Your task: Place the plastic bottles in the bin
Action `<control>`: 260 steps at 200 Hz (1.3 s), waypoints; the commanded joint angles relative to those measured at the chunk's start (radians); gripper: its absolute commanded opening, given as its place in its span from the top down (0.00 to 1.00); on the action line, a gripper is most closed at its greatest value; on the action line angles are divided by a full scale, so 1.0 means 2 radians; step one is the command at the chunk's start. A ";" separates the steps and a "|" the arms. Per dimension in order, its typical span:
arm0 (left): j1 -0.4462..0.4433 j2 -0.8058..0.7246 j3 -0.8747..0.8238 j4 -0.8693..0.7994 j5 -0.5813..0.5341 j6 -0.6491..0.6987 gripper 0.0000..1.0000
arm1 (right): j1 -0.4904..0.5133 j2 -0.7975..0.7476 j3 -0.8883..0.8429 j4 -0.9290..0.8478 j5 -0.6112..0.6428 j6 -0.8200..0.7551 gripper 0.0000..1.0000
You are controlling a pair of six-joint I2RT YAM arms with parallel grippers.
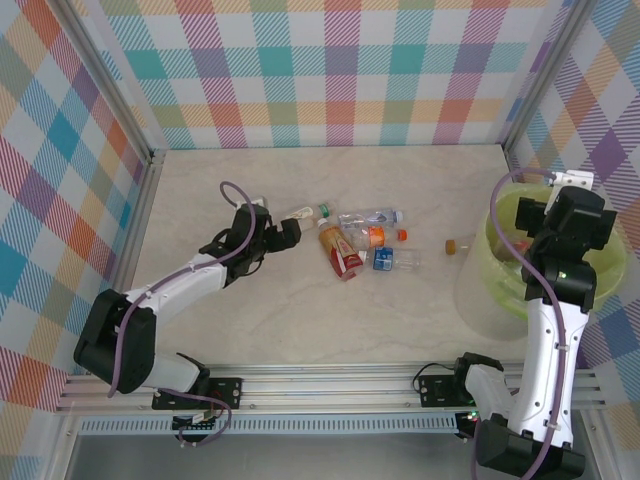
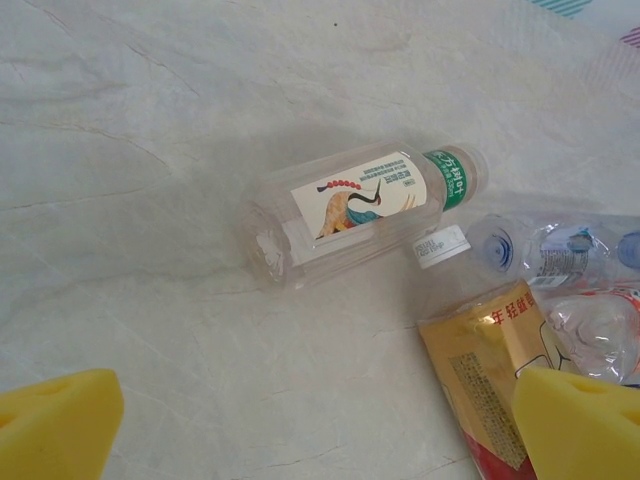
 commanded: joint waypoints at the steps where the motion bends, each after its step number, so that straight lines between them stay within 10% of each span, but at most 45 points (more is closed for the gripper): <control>1: 0.006 0.007 0.017 -0.012 0.012 0.017 0.00 | -0.004 -0.006 0.010 -0.015 -0.085 0.034 0.00; 110: 0.011 0.067 0.097 -0.074 0.026 0.145 0.00 | -0.004 -0.044 -0.005 0.012 -0.369 0.153 0.00; 153: 0.029 0.126 0.170 -0.142 0.049 0.224 0.00 | -0.002 -0.070 -0.044 0.103 -0.584 0.221 0.00; 260: 0.046 0.273 0.335 -0.226 0.121 0.434 0.00 | 0.005 -0.094 -0.077 0.118 -0.577 0.250 0.00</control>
